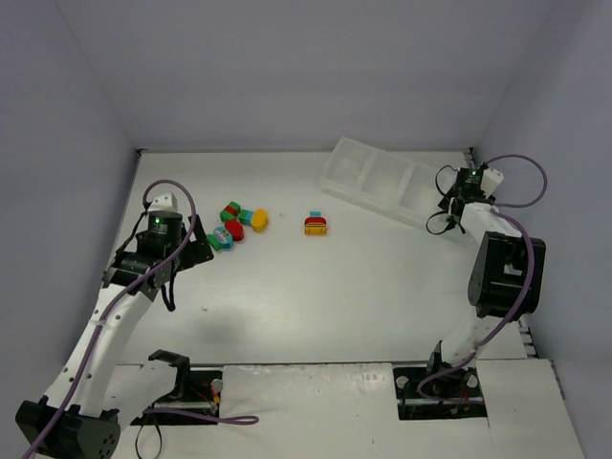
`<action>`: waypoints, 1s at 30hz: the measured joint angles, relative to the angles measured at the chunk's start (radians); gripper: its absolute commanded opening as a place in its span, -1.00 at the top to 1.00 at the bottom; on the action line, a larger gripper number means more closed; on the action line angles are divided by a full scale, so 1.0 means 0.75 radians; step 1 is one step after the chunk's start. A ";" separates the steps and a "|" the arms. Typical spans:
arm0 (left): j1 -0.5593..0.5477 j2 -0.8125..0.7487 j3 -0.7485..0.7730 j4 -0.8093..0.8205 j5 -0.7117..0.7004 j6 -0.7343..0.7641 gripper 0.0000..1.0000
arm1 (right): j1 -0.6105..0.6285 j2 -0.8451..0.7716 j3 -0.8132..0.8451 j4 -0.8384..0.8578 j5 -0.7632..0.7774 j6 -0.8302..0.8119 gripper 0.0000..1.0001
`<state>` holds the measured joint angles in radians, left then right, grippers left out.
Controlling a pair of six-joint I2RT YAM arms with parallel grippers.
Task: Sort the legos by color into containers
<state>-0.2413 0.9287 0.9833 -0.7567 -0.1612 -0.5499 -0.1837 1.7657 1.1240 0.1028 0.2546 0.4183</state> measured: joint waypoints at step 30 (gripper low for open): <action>0.032 0.727 0.131 0.233 0.024 -0.226 -0.60 | 0.504 -0.699 -0.238 -0.031 -0.267 -0.020 -0.30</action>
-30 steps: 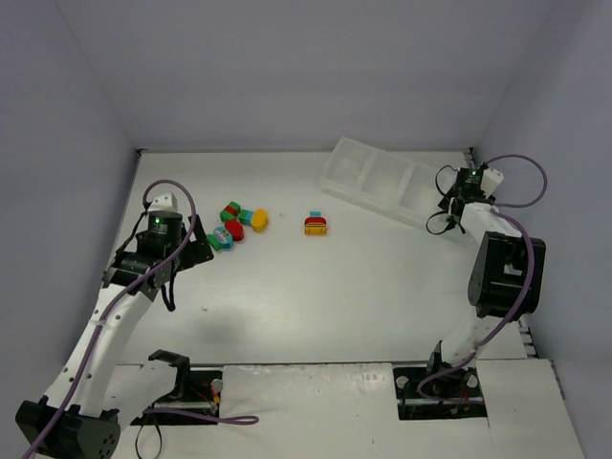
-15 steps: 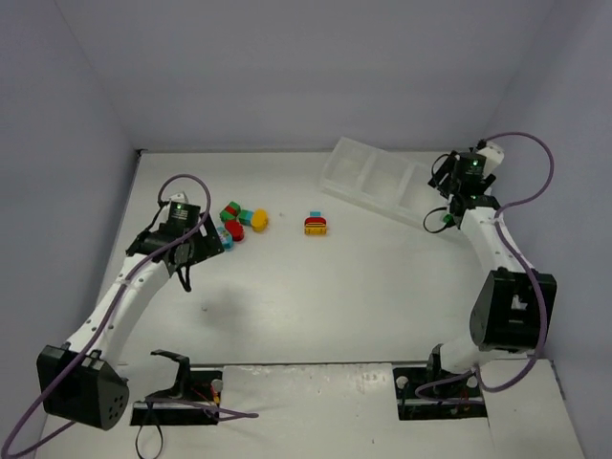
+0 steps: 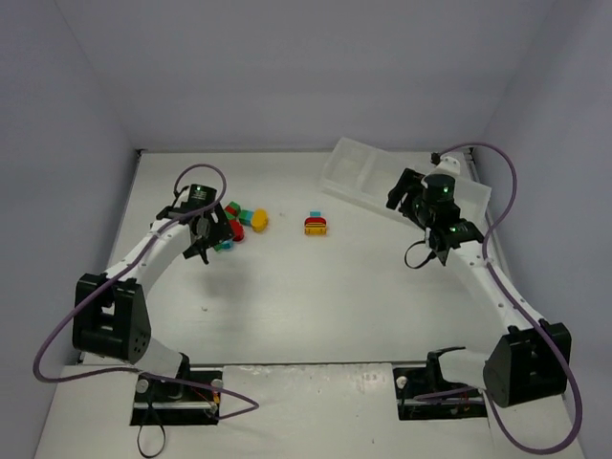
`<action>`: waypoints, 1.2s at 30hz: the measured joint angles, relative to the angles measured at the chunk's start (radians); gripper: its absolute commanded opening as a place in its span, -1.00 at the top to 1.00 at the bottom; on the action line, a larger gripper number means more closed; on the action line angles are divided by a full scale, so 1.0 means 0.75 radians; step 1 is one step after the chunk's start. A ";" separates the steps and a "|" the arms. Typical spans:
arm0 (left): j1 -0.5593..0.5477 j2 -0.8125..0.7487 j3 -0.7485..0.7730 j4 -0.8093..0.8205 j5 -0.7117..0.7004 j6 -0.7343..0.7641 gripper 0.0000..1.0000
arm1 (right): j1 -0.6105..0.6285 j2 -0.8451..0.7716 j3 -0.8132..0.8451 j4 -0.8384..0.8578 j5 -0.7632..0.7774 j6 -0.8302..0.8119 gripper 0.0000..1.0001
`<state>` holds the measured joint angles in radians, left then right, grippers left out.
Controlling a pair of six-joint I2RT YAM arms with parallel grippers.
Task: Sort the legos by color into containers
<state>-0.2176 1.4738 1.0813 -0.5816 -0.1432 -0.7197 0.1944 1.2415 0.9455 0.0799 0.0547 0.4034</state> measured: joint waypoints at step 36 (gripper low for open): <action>0.052 0.376 0.174 0.202 0.125 0.229 -0.74 | 0.128 -0.087 -0.128 -0.008 -0.208 -0.025 -0.33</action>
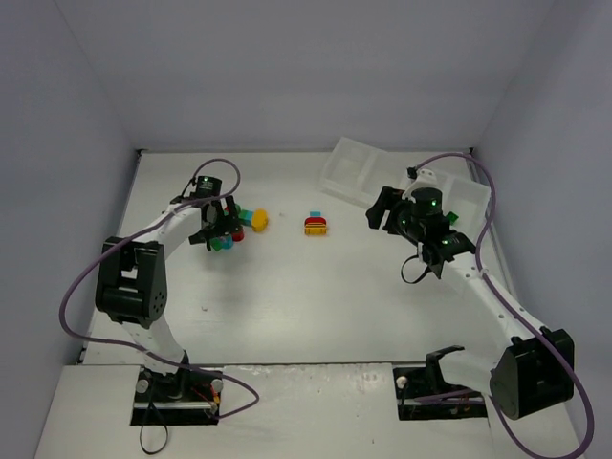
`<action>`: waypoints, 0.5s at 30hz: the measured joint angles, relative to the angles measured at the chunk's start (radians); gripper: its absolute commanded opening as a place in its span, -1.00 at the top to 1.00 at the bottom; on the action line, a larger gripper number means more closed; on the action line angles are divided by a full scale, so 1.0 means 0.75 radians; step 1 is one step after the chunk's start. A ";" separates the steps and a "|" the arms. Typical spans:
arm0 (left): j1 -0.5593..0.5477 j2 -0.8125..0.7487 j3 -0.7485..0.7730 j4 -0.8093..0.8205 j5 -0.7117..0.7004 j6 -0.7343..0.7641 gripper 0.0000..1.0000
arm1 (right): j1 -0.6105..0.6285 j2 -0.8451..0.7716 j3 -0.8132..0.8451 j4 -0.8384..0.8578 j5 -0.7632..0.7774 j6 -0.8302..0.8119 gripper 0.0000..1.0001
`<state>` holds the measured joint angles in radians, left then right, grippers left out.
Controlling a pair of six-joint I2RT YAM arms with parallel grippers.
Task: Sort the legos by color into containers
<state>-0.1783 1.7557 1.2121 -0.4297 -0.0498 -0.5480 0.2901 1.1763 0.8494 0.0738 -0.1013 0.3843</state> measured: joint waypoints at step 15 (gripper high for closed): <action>0.000 -0.015 0.014 0.052 0.237 0.838 -0.74 | 0.001 -0.021 0.000 -0.004 -0.078 -0.056 -0.35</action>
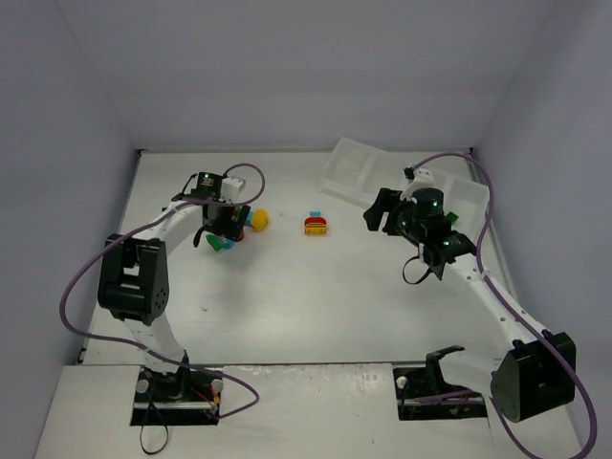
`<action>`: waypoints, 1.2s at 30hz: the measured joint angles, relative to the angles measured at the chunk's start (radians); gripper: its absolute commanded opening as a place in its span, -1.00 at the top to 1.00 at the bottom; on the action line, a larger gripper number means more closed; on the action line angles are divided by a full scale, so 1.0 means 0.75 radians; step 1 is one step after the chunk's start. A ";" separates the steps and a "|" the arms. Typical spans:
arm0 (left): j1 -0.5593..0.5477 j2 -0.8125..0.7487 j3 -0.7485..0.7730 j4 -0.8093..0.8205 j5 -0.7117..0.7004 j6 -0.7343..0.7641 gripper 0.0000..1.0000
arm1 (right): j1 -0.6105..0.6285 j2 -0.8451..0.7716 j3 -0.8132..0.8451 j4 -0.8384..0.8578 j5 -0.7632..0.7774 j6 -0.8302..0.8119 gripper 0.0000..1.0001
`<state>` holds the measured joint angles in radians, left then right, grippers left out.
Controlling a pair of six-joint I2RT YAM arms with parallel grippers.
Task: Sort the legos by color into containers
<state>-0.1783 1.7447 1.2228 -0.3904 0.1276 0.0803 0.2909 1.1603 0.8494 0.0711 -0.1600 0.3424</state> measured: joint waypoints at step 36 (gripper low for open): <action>0.025 0.131 -0.043 0.074 0.155 0.342 0.73 | 0.001 -0.032 0.000 -0.021 -0.065 -0.020 -0.33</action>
<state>-0.1593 1.8427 1.1904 -0.3351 0.2440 0.3370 0.2913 1.1366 0.8494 0.0551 -0.2089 0.3271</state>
